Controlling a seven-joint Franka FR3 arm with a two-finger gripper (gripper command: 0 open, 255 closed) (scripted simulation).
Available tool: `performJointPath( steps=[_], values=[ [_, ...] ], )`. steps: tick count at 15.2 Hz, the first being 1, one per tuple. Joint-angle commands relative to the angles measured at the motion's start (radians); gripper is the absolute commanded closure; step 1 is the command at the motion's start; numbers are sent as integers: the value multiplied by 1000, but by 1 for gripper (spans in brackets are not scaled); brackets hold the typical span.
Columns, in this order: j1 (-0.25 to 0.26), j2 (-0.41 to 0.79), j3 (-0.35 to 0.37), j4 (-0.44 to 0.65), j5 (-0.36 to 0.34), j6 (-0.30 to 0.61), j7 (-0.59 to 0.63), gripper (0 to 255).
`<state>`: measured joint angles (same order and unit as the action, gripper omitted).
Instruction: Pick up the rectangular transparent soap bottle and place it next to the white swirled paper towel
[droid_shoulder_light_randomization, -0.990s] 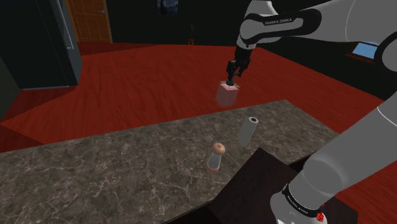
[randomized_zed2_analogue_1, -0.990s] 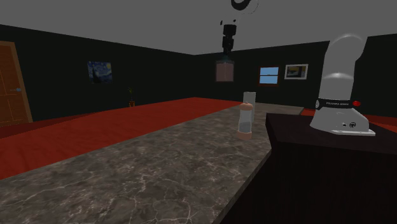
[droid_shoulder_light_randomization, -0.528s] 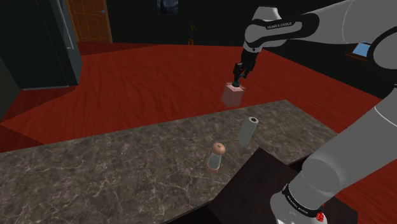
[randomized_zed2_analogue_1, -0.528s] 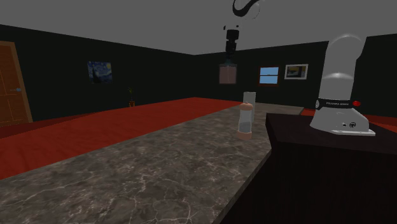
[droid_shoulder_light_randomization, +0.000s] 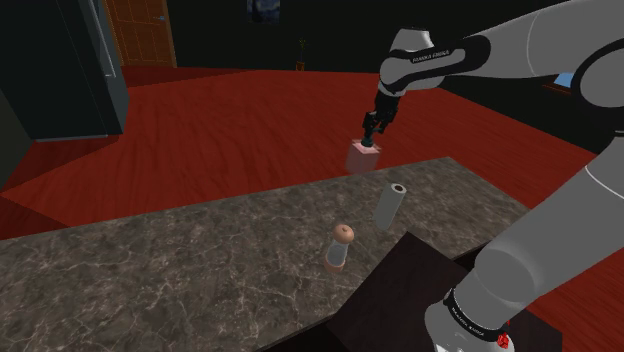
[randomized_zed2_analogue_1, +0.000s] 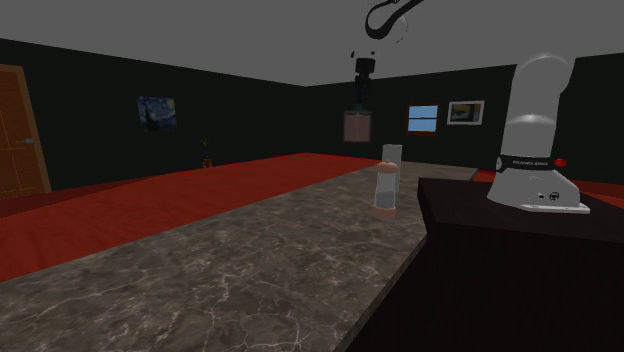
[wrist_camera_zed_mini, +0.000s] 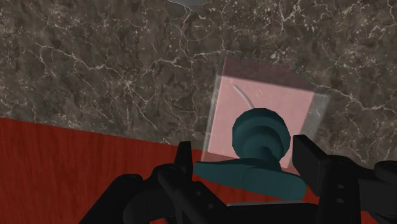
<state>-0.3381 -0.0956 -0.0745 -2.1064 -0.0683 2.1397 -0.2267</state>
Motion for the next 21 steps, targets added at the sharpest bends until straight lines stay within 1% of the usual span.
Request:
performJointPath(
  steps=[1,21],
  values=[
    [-1,6,-2,-19,0,26,-1,255],
    [-4,130,-5,-161,-3,292,9,255]
  ],
)
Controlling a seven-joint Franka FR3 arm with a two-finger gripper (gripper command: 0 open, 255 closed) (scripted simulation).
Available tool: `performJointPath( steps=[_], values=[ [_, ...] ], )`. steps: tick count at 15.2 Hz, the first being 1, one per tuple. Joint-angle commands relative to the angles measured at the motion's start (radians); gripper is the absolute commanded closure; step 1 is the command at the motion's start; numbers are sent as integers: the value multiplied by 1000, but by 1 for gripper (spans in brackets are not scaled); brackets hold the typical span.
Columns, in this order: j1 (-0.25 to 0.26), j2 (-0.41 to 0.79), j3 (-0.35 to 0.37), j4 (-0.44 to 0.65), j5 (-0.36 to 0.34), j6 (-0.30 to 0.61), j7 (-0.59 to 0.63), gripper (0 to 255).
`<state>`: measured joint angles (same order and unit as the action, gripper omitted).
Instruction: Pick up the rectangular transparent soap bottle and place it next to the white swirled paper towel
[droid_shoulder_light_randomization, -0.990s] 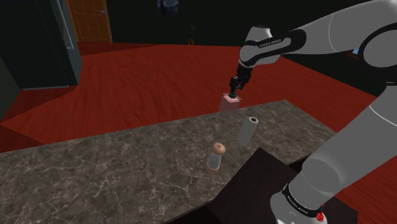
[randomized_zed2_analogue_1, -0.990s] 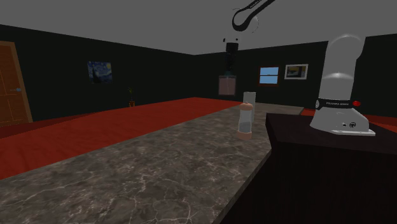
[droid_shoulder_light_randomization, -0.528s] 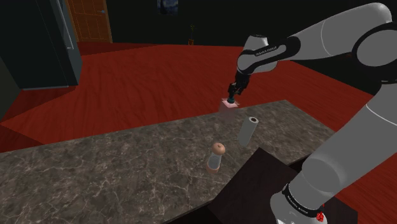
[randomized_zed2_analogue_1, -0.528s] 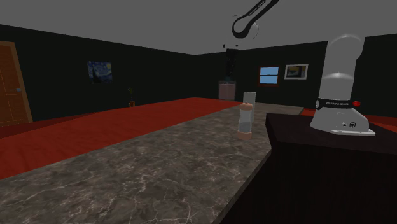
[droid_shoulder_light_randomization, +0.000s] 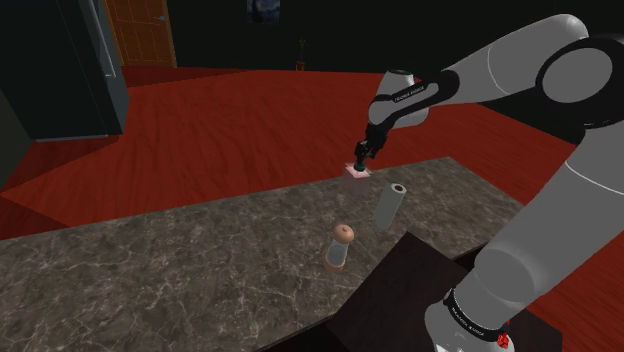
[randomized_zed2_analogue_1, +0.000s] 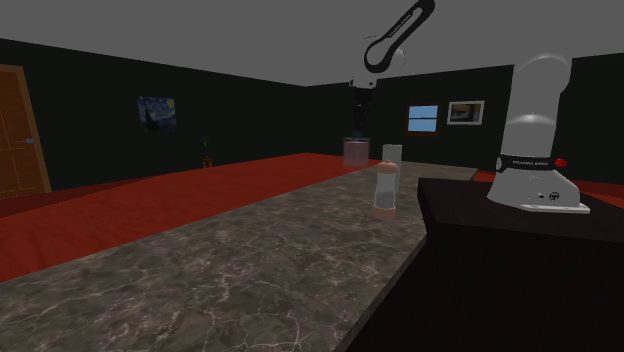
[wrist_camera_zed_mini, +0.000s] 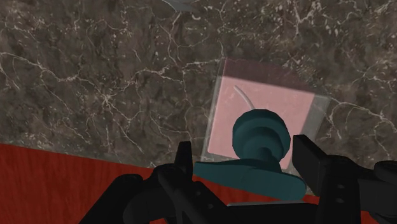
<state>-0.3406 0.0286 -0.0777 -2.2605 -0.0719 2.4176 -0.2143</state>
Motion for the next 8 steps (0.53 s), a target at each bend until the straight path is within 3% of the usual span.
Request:
performJointPath(
  steps=[1,8],
  values=[
    [-2,15,-2,-12,0,28,-2,255],
    [-3,79,-2,-40,0,120,1,255]
  ],
)
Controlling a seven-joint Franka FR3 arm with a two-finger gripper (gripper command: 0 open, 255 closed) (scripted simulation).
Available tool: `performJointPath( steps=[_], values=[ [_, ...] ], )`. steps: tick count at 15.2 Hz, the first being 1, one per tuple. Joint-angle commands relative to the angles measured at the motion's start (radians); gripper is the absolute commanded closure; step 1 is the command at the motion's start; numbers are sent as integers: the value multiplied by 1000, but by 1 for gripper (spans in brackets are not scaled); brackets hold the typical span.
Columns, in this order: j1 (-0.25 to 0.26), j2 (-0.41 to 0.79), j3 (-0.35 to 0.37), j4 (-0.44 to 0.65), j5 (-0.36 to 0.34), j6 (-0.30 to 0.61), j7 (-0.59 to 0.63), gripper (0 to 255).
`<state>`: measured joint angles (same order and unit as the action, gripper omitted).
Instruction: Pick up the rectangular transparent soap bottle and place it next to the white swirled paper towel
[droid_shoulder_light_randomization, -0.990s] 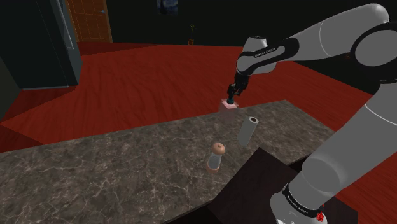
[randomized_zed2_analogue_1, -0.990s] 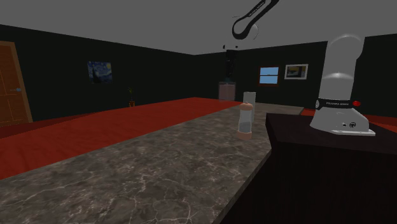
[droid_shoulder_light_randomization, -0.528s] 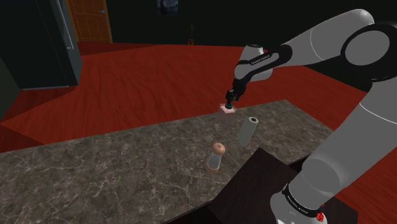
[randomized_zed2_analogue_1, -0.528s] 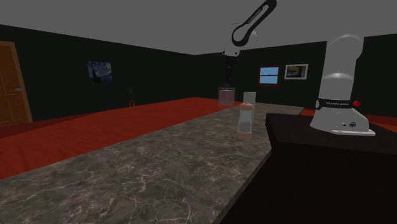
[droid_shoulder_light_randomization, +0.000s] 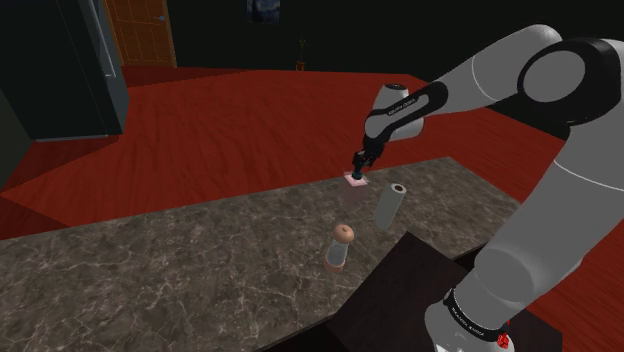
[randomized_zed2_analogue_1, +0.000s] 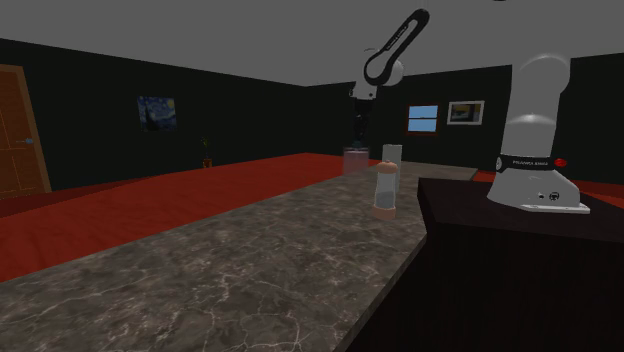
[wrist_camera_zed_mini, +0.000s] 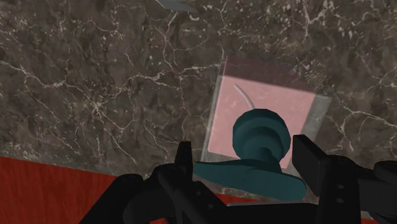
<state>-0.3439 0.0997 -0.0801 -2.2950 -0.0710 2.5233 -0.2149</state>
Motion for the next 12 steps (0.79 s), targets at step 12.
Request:
performJointPath(
  steps=[12],
  values=[
    [-2,122,0,-27,1,150,6,255]
  ],
)
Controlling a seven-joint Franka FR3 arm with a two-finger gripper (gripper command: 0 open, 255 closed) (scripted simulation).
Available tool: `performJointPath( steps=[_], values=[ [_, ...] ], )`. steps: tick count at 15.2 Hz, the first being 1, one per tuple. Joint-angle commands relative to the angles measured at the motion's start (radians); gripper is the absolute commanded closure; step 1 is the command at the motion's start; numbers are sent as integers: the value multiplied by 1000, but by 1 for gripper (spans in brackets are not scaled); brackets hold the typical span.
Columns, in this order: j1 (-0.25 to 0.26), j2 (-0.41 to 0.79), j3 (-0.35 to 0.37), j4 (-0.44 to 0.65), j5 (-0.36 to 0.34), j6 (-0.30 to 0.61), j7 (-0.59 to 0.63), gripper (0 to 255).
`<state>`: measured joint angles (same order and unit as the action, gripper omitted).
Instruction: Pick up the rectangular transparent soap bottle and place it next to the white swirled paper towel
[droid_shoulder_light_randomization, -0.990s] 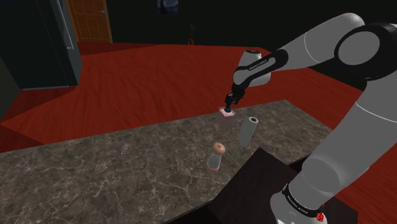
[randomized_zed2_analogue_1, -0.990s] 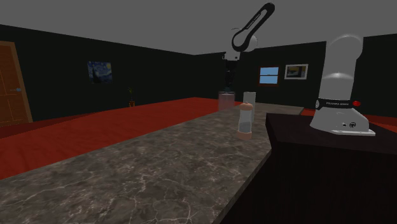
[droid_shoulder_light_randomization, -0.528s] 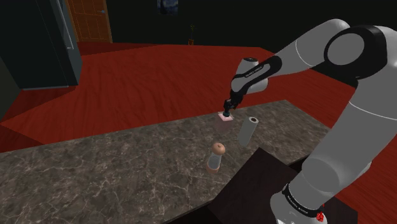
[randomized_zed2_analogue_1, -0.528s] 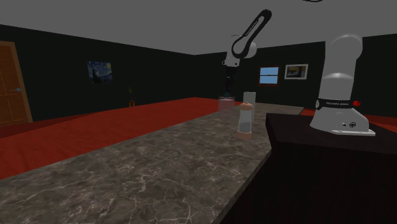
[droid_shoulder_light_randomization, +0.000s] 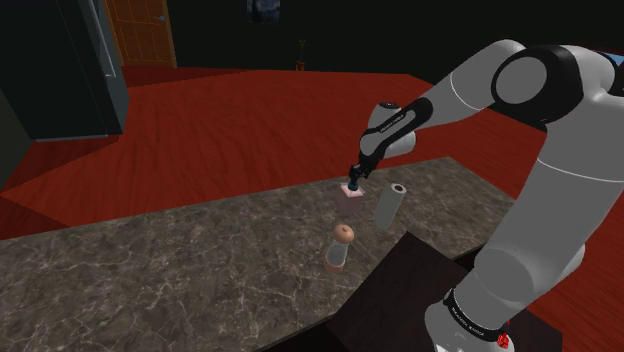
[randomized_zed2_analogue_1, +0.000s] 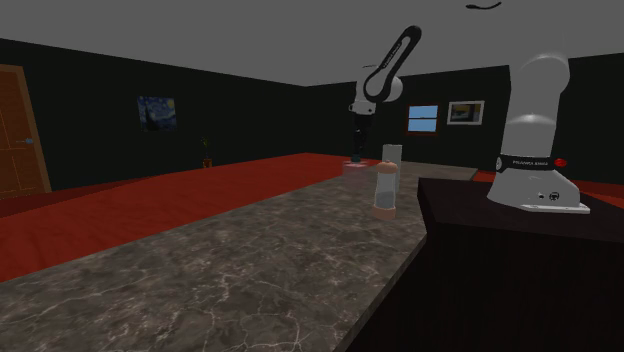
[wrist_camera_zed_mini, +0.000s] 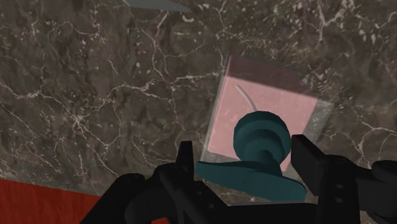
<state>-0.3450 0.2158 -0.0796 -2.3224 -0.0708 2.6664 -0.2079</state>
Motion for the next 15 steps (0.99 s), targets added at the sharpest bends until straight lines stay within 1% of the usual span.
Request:
performJointPath(
  steps=[1,6,7,12,15],
  values=[
    [-1,6,0,0,0,6,-1,255],
    [-1,6,0,0,0,6,-1,255],
    [-1,6,0,0,0,6,-1,0],
    [-1,6,0,0,0,6,-1,0],
    [4,-89,0,-5,-4,-83,2,0]
  ],
)
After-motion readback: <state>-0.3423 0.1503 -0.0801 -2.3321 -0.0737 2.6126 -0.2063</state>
